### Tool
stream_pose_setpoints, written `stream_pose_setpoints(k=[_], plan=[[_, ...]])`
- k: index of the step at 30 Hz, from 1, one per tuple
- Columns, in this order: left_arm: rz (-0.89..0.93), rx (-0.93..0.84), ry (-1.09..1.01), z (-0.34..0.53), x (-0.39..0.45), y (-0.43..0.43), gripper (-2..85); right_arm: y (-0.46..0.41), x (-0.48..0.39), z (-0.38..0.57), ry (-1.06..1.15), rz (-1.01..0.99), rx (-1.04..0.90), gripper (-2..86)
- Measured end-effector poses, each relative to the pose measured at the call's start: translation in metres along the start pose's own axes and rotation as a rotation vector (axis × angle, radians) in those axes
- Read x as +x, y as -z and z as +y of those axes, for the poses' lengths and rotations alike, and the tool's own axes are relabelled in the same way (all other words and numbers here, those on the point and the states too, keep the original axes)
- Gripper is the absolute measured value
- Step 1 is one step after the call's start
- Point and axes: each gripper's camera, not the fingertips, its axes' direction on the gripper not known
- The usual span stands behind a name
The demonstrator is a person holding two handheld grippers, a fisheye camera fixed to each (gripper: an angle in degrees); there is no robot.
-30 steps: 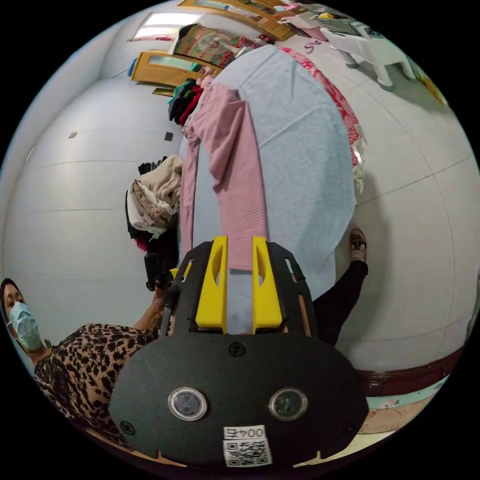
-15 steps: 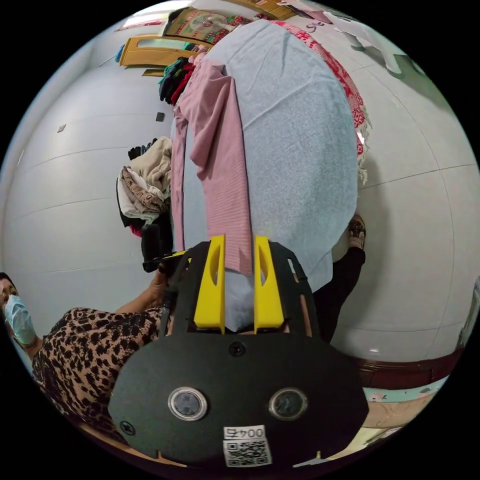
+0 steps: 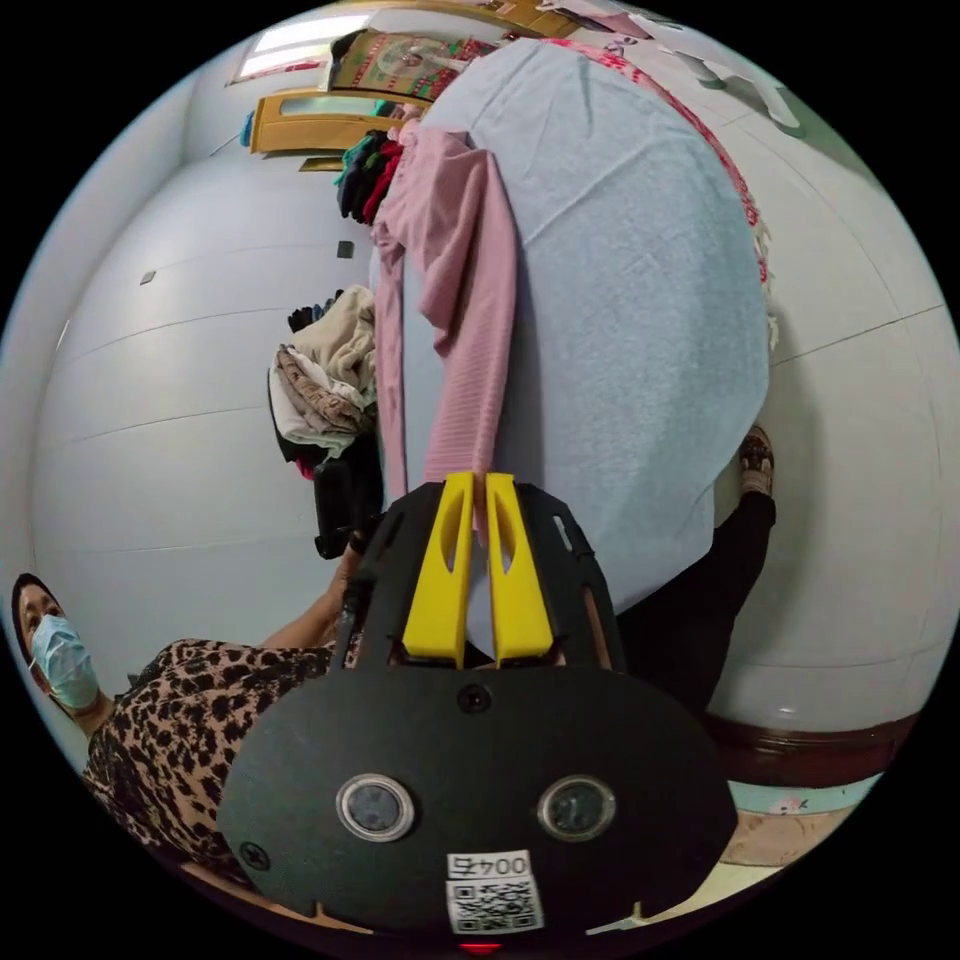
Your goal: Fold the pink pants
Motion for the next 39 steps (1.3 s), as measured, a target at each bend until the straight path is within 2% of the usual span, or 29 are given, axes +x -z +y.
stream_pose_setpoints(k=[10,16,18,24,32,37,39], plan=[[0.056,-0.008,0.014,0.051,-0.023,0.017,2.3,-0.003,-0.063,0.078,0.075,0.046,-0.029,2.6],[0.169,-0.004,0.141,0.069,-0.074,-0.019,2.3,-0.002,-0.067,0.102,0.053,0.126,-0.019,2.0],[0.192,-0.007,0.142,0.065,-0.079,-0.037,2.4,0.004,-0.078,0.105,0.081,0.213,-0.013,1.8],[0.196,-0.056,0.112,0.049,-0.08,-0.083,2.6,0.013,-0.099,0.108,0.103,0.369,-0.021,1.8],[0.129,-0.101,0.057,0.044,-0.084,-0.109,4.3,0.001,-0.104,0.095,0.077,0.368,-0.18,4.4],[0.071,0.037,0.092,0.071,-0.082,-0.092,6.8,0.023,-0.115,0.076,0.141,0.278,-0.211,7.7],[0.06,0.203,0.136,0.091,-0.075,-0.084,7.1,0.042,-0.126,0.065,0.206,0.229,-0.18,8.1]])
